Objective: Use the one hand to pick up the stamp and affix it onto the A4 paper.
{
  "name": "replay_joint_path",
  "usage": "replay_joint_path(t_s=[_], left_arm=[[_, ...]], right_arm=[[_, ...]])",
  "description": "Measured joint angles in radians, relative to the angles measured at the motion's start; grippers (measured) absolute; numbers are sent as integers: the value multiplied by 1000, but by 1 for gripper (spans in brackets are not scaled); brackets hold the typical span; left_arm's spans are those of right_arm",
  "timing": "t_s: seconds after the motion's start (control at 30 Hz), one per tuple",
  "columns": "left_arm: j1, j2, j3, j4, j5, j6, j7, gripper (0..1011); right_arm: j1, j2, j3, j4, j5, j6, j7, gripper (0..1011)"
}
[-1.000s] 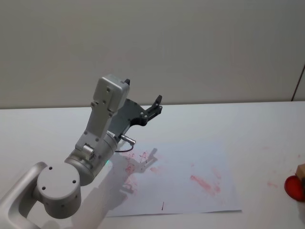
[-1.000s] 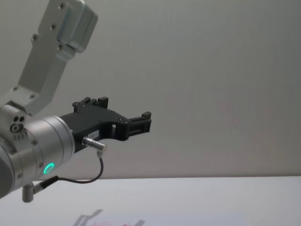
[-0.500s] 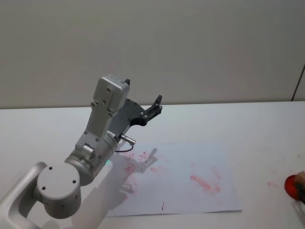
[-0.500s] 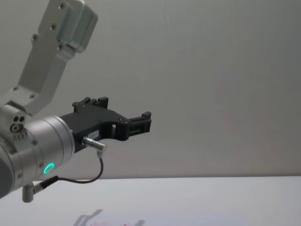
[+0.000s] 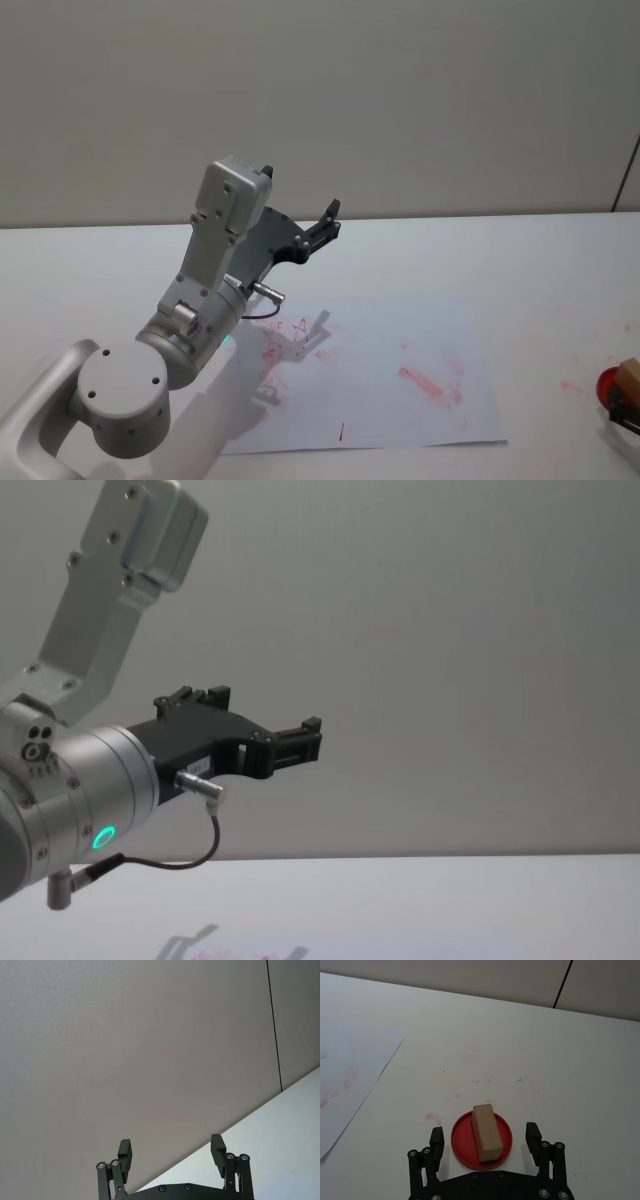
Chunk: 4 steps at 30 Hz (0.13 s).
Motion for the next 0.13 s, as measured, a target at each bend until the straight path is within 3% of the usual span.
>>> replay_joint_path(t_s=[0.13], left_arm=[[0,0,0,0,0,0,0,1001]], right_arm=[[0,0,0,0,0,0,0,1001]])
